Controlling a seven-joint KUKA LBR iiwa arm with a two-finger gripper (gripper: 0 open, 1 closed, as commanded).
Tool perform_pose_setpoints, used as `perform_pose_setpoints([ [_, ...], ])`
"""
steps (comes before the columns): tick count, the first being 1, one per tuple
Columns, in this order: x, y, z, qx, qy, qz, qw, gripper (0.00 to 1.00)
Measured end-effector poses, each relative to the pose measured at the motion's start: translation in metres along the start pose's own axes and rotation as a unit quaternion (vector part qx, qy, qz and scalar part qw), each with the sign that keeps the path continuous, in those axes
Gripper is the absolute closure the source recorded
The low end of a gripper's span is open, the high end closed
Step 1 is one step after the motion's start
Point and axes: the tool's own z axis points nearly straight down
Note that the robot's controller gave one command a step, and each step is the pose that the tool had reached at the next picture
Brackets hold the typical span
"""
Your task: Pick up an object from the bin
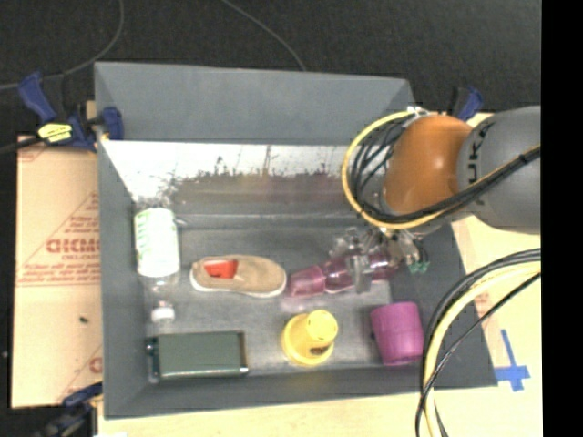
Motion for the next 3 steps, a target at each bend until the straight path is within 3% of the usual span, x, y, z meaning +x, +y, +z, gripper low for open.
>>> perform_pose_setpoints([
  [1, -0.005, -0.001, -0.012, 0.002, -0.0071, 0.0, 1.0, 1.0],
  [3, -0.001, -0.001, -0.042, 0.0, 0.0006, 0.0, 1.0, 1.0],
])
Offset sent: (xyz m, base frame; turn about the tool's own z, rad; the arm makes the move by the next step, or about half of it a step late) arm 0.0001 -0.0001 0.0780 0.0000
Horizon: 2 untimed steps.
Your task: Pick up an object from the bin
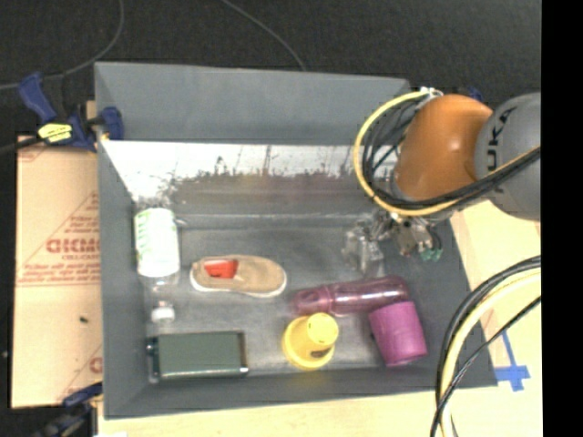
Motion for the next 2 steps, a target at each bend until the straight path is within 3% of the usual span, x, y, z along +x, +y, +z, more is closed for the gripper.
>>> perform_pose_setpoints([
  [2, -0.003, -0.001, -0.044, 0.001, -0.0023, 0.001, 1.0, 1.0],
])
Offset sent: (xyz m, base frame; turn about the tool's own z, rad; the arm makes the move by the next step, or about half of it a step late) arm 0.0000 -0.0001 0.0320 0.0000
